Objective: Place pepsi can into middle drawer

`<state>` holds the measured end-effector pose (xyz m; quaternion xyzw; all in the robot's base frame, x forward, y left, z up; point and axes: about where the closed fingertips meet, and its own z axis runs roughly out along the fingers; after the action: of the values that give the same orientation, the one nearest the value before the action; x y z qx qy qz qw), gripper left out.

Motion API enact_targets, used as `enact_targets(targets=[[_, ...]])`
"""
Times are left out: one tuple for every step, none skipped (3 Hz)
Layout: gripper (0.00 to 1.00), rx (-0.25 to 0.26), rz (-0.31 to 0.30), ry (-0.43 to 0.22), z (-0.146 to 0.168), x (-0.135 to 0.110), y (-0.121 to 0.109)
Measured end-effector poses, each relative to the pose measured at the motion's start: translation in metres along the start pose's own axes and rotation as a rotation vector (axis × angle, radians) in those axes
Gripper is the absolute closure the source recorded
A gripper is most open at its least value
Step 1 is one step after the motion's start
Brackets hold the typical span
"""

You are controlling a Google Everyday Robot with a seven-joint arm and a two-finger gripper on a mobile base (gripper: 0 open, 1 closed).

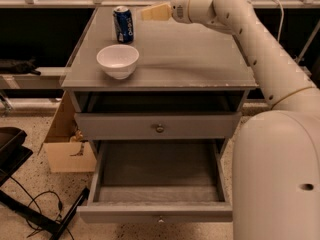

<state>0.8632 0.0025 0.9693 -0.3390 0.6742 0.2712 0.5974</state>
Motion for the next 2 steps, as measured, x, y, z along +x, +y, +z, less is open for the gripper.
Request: enact_targets(targets=[[0.00,-0.018,0.023,0.011,0.036,0.002,0.012],[0.00,-0.089,0.041,0.022,0.078,0.007,0.038]])
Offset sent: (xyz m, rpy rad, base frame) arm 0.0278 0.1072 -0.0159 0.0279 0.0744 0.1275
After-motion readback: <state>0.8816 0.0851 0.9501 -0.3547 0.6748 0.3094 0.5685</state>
